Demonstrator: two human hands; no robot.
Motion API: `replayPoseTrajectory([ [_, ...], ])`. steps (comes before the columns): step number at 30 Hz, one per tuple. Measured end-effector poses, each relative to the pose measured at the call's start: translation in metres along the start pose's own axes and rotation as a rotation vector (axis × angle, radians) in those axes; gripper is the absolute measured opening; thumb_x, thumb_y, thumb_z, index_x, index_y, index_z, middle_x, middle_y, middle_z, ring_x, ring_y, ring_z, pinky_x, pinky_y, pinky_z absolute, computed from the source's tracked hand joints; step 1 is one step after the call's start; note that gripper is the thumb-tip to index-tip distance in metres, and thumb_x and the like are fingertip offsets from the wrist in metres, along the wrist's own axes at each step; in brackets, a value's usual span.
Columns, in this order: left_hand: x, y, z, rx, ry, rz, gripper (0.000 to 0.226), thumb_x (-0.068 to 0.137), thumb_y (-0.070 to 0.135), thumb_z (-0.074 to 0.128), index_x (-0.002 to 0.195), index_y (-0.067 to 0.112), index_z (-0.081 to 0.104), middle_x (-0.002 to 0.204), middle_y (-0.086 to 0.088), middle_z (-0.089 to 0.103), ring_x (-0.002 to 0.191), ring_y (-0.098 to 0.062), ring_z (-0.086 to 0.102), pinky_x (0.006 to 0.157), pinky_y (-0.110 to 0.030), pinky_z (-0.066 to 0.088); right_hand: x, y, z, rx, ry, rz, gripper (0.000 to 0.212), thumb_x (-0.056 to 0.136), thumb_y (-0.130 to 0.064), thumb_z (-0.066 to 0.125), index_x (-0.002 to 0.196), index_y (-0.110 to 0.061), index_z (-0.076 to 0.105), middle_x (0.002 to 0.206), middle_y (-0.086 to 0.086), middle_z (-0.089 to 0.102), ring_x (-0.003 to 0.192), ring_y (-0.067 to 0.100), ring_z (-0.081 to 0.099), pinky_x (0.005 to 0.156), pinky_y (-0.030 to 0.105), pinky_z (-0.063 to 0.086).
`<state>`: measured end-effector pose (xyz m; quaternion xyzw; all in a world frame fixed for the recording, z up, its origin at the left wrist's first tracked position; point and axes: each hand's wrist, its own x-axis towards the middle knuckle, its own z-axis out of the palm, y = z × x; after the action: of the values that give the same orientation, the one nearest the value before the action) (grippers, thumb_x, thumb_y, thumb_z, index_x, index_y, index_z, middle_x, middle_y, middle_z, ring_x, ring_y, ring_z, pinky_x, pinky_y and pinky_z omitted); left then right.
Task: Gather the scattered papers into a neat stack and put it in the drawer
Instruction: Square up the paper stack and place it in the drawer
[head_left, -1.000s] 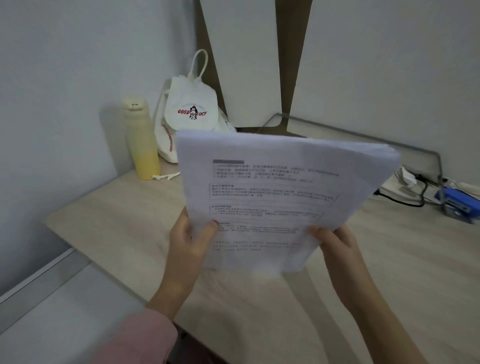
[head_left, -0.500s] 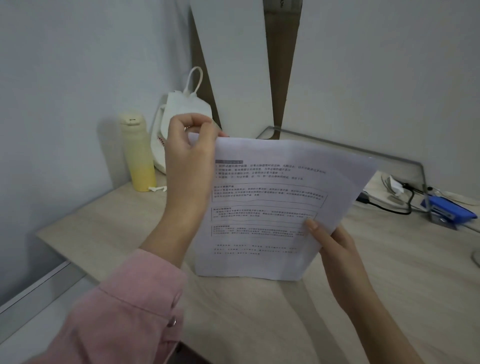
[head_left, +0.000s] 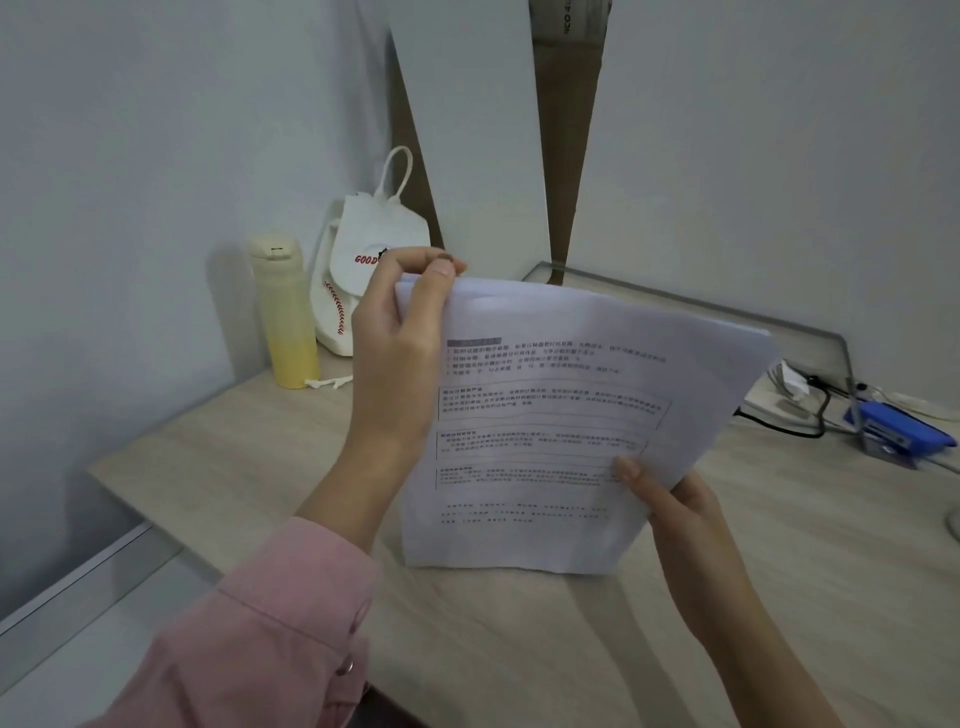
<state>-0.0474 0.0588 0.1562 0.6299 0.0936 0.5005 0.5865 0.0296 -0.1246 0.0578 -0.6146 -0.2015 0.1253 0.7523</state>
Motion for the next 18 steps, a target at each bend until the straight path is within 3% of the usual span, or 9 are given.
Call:
replayPoseTrajectory([
  [4, 0.009, -0.002, -0.005, 0.008, 0.015, 0.018, 0.015, 0.088, 0.013, 0.05, 0.082, 0.025, 0.057, 0.082, 0.008, 0.061, 0.076, 0.004, 0.058, 0.071, -0.008, 0.043, 0.002, 0.001, -0.004, -0.003, -0.008, 0.011, 0.03, 0.078, -0.017, 0.06, 0.107, -0.022, 0.065, 0.102, -0.013, 0.074, 0.092, 0.003, 0.068, 0.067, 0.011, 0.053],
  [7, 0.01, -0.003, -0.006, 0.105, -0.027, 0.005, 0.009, 0.09, 0.02, 0.052, 0.086, 0.024, 0.059, 0.083, 0.012, 0.061, 0.078, 0.004, 0.058, 0.074, -0.007, 0.043, 0.001, 0.008, -0.008, -0.026, -0.021, 0.066, 0.026, 0.084, -0.01, 0.057, 0.107, -0.021, 0.066, 0.101, -0.013, 0.074, 0.092, 0.003, 0.069, 0.066, 0.01, 0.053],
  [10, 0.011, 0.016, 0.001, 0.453, -0.027, 0.369, 0.022, 0.088, 0.037, 0.051, 0.097, 0.019, 0.059, 0.093, 0.011, 0.056, 0.089, -0.001, 0.051, 0.077, -0.004, 0.036, 0.001, 0.012, -0.009, -0.032, -0.025, 0.076, 0.027, 0.085, -0.008, 0.056, 0.108, -0.018, 0.066, 0.103, -0.01, 0.074, 0.094, 0.006, 0.069, 0.067, 0.011, 0.053],
  [12, 0.013, 0.034, 0.014, 0.745, -0.194, 0.641, 0.04, 0.085, 0.051, 0.047, 0.107, 0.019, 0.059, 0.106, 0.007, 0.056, 0.102, -0.006, 0.044, 0.083, -0.012, 0.029, 0.002, 0.012, -0.009, -0.018, -0.03, 0.076, 0.027, 0.086, -0.007, 0.056, 0.108, -0.019, 0.066, 0.103, -0.009, 0.074, 0.093, 0.007, 0.069, 0.067, 0.012, 0.053],
  [15, 0.017, 0.037, 0.039, 1.131, -0.643, 0.706, 0.053, 0.084, 0.061, 0.043, 0.123, 0.026, 0.048, 0.128, 0.005, 0.05, 0.118, -0.012, 0.039, 0.097, -0.027, 0.026, 0.003, 0.012, -0.009, 0.001, -0.038, 0.081, 0.027, 0.086, -0.006, 0.056, 0.108, -0.019, 0.066, 0.103, -0.008, 0.074, 0.093, 0.007, 0.069, 0.067, 0.013, 0.054],
  [18, 0.022, 0.03, 0.047, 1.236, -0.863, 0.569, 0.038, 0.089, 0.051, 0.044, 0.118, 0.027, 0.048, 0.115, 0.006, 0.059, 0.091, -0.011, 0.044, 0.073, -0.03, 0.033, 0.004, 0.012, -0.01, 0.006, -0.033, 0.084, 0.027, 0.086, -0.007, 0.056, 0.108, -0.019, 0.066, 0.103, -0.008, 0.074, 0.092, 0.008, 0.07, 0.066, 0.014, 0.055],
])
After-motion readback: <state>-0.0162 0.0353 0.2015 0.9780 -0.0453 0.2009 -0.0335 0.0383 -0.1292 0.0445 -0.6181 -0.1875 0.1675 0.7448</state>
